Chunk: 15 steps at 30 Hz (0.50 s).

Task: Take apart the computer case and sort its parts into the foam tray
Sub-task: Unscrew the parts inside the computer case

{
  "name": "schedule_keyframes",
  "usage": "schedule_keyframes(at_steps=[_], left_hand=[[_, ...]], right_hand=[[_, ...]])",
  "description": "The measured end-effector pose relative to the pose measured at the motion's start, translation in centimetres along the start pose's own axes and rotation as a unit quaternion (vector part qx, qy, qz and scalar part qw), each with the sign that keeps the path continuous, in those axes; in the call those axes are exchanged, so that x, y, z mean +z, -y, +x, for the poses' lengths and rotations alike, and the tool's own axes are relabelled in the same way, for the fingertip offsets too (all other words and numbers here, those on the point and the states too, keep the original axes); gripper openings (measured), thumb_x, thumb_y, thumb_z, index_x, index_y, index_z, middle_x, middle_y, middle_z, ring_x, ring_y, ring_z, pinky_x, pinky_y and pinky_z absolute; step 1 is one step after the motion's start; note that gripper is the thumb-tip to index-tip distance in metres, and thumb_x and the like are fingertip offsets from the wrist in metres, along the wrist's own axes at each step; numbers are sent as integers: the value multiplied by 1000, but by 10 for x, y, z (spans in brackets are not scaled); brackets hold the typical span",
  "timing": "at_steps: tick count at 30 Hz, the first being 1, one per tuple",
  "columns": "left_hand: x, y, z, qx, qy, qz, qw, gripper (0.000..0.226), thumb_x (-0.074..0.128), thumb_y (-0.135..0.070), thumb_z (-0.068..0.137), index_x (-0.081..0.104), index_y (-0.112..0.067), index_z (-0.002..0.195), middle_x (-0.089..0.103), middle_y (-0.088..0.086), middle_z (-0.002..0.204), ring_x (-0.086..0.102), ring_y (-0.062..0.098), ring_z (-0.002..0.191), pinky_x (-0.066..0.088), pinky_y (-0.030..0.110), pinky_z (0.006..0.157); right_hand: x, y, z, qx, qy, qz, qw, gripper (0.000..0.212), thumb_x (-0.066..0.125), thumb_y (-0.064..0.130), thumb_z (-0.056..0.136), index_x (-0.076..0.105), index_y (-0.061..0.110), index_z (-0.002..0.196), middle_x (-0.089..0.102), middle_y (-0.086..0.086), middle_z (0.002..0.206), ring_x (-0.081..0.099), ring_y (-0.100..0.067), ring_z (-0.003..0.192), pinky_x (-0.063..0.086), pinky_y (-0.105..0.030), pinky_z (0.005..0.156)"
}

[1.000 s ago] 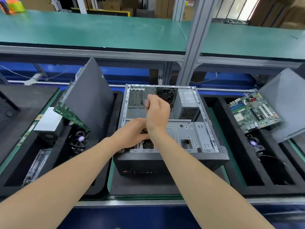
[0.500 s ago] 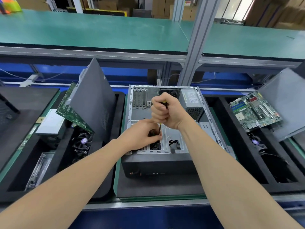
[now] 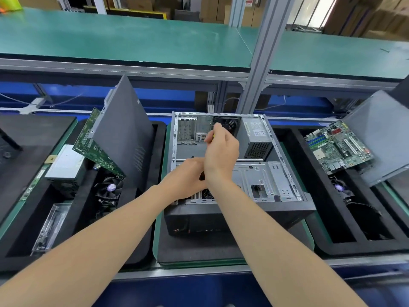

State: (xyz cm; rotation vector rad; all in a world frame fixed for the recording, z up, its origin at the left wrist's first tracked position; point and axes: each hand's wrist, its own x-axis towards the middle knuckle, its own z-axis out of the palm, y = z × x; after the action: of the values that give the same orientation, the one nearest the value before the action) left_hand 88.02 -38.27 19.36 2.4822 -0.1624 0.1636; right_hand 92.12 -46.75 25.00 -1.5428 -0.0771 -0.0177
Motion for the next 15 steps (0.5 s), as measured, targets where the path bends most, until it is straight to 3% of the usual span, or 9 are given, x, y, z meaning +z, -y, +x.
schedule_keyframes(at_steps=[3,7,10,13,15], left_hand=[[-2,0,0,2,6,-4,1000,22,46,-46,79,43,-68,80,52,-49,85,52,-18,77,37,-1,67],[0,5,3,5,24,12,1000,4,59,-48,90,59,-45,91,64,-21,85,60,2,78,50,20,67],[3,9,3,-20,31,54,998,27,61,-48,93,66,-22,99,65,-4,83,59,14,76,53,40,69],[2,9,1,-13,24,53,998,17,63,-46,92,54,-35,83,55,-7,70,50,9,65,45,33,55],[1,7,1,-3,14,59,998,33,64,-44,92,38,-41,71,46,-11,67,44,8,61,34,28,51]], right_hand=[[-3,1,5,-11,48,31,998,38,50,29,92,45,13,58,41,3,56,37,-12,58,34,-32,62],[-14,0,25,25,232,28,972,43,52,27,93,42,17,52,32,5,50,26,-14,48,23,-28,51],[-20,1,41,74,395,36,915,43,47,24,96,40,19,54,26,4,49,18,-16,46,18,-27,48],[-25,3,57,110,527,57,841,43,42,20,98,37,19,56,24,4,49,16,-14,43,16,-28,46],[-27,2,65,133,563,83,812,42,40,20,98,39,20,56,24,5,48,15,-13,43,15,-29,45]])
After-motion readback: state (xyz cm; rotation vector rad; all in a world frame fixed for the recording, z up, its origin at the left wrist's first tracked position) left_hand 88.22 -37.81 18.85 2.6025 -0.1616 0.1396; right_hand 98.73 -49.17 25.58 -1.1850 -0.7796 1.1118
